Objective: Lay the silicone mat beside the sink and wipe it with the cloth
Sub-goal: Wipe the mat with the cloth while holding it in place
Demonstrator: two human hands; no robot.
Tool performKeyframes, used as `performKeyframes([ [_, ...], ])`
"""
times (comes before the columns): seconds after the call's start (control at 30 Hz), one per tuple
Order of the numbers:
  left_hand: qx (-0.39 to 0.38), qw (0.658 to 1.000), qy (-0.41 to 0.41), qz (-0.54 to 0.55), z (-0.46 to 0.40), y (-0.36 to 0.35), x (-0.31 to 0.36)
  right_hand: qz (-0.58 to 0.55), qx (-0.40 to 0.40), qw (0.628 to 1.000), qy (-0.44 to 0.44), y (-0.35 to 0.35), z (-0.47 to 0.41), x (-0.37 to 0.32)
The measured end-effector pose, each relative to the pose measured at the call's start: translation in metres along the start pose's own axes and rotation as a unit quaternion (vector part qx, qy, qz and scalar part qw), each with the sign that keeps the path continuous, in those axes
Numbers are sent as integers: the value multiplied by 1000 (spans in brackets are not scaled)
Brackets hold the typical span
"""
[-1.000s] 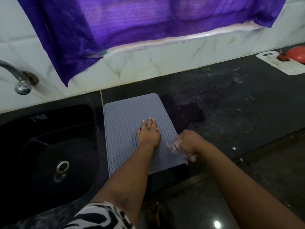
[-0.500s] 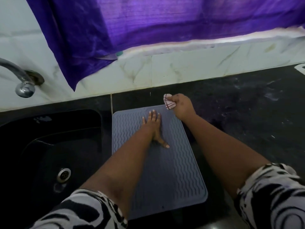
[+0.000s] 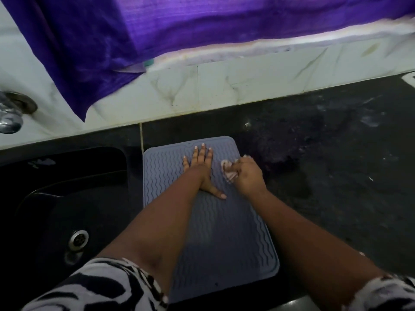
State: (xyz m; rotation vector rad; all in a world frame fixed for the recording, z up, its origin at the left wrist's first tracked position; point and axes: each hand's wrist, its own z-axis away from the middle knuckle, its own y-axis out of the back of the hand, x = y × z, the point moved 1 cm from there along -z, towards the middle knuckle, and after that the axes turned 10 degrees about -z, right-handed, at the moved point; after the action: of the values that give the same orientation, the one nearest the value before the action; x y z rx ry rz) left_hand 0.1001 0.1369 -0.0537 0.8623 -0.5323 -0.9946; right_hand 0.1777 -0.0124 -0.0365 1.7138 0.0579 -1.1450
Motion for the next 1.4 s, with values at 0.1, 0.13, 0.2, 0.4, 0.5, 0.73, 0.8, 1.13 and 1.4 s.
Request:
performKeyframes([
  [0.1,19,1000,0,5,5,2,1,-17,1,999,-35,7,52,-3],
  [0.13,25,1000,-3,3,9,3,1,-23,-19,998,-57,11,64,-2],
  [0.2,44,999,-15,3,17,2,3,-28,-68,992,-106,19,73,1],
  [0.4,94,995,-21,31,60,-22,24,-87,-37,990,-109,16,24,-17],
  [0.5,1,999,7,42,82,-47,31,11,-93,993,-65,-4,42,-11],
  [0.73,8,999,8,30,92,-60,29,66,-110,992,7,9,124,9],
  [0.8,19,999,6,33,95,-62,29,72,-116,991,2,12,148,8],
  [1.13,112,990,28,81,124,-86,37,95,-100,990,-8,17,228,10],
  [1.4,158,983,68,67,150,-96,60,106,-117,987,-9,21,270,8],
])
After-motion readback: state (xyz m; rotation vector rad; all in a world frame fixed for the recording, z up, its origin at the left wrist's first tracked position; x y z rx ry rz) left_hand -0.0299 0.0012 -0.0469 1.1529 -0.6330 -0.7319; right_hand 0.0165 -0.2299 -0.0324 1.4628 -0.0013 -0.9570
